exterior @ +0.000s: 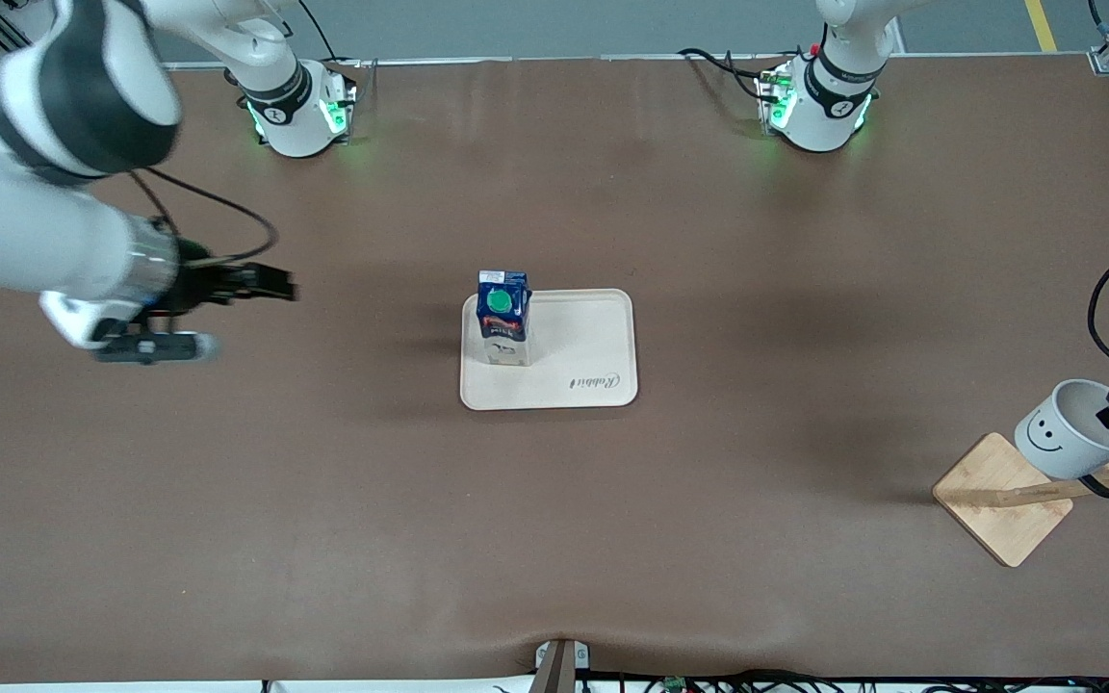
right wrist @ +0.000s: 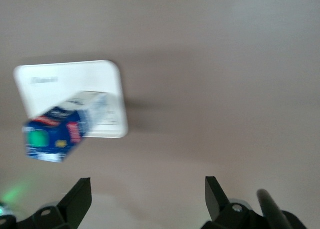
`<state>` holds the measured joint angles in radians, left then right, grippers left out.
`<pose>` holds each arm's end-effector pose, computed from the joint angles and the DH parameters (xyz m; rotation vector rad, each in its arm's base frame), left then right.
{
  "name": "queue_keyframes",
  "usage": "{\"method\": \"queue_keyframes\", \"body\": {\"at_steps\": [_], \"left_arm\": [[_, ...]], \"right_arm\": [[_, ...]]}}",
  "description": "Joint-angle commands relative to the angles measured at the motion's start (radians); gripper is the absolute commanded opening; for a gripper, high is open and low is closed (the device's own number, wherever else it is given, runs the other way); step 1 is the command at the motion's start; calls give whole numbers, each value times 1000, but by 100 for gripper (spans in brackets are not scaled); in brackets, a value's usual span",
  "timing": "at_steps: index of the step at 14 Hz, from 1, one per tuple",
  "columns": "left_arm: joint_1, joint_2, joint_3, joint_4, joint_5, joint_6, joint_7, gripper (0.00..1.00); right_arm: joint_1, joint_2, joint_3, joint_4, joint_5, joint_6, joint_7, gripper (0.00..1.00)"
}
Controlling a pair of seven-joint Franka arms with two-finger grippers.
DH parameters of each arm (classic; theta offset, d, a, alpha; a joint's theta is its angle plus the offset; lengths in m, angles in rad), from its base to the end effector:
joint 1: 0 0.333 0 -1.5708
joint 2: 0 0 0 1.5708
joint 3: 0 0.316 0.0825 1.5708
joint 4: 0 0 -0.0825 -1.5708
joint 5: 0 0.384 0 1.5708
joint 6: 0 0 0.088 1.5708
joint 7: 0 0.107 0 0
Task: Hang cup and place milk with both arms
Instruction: 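Hang the mug on the stand peg while the right gripper reaches the milk, then grasp the milk carton with the right gripper while the left gripper releases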
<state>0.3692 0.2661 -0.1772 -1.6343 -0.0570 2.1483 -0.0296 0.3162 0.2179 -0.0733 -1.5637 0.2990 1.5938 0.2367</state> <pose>0.6497 0.1355 0.4905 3.0148 0.3921 0.3954 0.5827 0.1802 0.5069 -2.8902 0.0415 0.3608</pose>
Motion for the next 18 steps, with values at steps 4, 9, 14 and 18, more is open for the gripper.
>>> {"method": "queue_keyframes", "body": {"at_steps": [4, 9, 14, 18], "left_arm": [[33, 19, -10, 10, -26, 13, 22, 0], [33, 39, -10, 14, -26, 13, 22, 4], [22, 42, -10, 33, -21, 13, 11, 100], [-9, 25, -24, 36, -12, -2, 0, 100]], "right_arm": [[254, 156, -14, 37, 34, 170, 251, 100], [348, 254, -16, 80, 19, 207, 348, 100], [394, 291, -14, 76, -47, 267, 371, 100], [414, 301, -13, 63, -98, 268, 388, 100]]}}
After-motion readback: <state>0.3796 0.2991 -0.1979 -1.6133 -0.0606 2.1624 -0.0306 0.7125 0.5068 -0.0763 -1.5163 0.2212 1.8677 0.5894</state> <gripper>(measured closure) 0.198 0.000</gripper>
